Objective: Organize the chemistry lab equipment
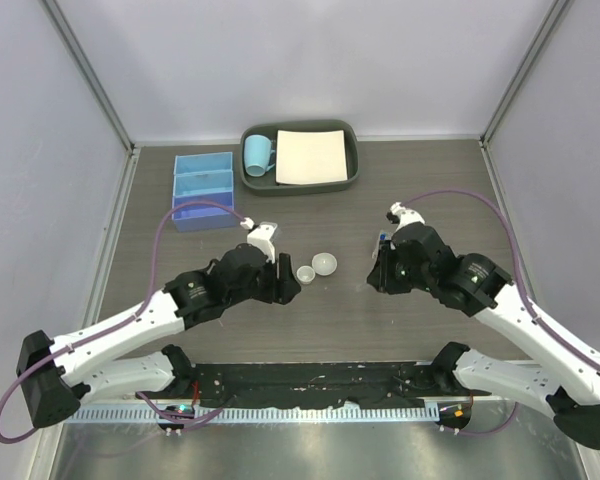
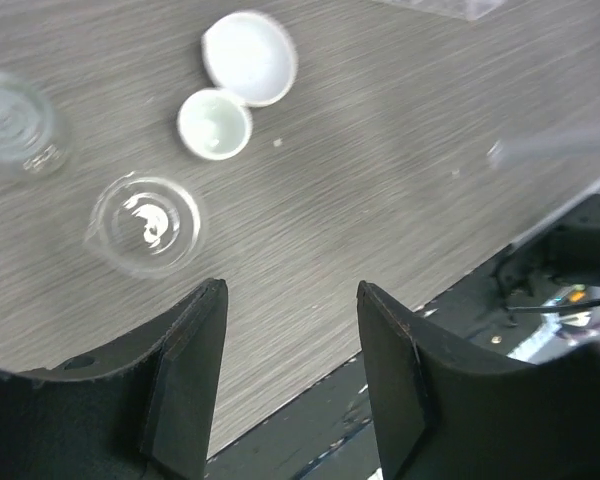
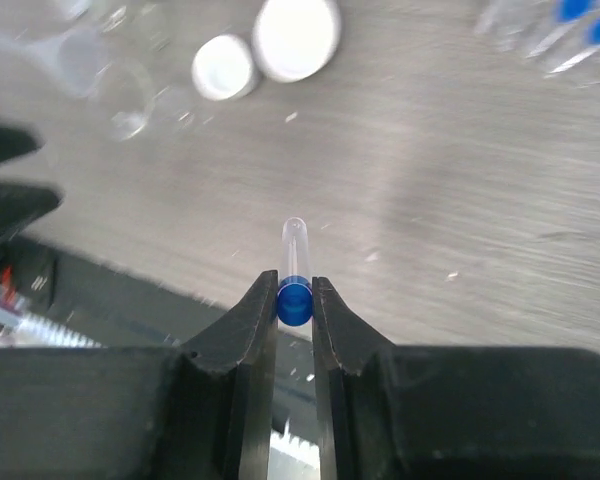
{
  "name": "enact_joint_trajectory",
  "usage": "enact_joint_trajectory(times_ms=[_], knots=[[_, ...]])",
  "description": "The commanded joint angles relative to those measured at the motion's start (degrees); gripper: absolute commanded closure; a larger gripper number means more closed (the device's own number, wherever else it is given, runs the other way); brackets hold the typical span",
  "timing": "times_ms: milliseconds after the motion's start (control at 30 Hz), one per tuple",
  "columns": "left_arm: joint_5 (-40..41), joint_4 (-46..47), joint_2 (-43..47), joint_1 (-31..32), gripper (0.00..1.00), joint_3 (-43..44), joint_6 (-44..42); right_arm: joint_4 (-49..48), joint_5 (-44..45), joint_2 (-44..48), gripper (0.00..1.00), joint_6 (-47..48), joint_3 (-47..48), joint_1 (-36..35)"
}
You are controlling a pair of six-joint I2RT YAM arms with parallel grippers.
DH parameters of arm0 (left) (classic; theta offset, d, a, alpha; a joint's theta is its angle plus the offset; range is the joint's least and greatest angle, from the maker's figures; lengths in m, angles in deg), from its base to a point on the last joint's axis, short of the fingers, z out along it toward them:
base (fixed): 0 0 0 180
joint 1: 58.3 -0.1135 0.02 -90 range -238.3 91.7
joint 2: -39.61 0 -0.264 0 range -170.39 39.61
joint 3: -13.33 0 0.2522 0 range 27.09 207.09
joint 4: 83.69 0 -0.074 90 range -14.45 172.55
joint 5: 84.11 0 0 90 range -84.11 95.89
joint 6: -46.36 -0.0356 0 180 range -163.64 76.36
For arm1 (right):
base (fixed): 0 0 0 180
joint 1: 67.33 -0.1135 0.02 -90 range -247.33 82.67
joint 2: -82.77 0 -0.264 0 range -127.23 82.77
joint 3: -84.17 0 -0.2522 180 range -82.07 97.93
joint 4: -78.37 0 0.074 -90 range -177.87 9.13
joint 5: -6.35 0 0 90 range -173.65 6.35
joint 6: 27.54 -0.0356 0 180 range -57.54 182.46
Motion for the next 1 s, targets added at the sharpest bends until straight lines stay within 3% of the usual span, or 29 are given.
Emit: enact_joint_trajectory(times_ms=[0,200,300,967], knots=[[6.4,-7.2,1.4,-0.1,0.43,-1.1,1.4,3.3,14.8,-3.3,0.93,1.0,2.9,5.5],[5.7,-7.3,3.8,-0.1,0.48,-3.6,2.1,0.2,15.4,-6.4,0.95,4.8,2.5,20.1],[5.9,-7.6,5.2,-0.1,0.48,-4.9,2.5,-0.2,19.7,-8.3,0.95,5.7,4.0,23.1],[5.7,-5.6,7.3,-0.1,0.5,-9.7,3.5,-11.1,14.7,-19.8,0.95,5.9,0.9,28.4]])
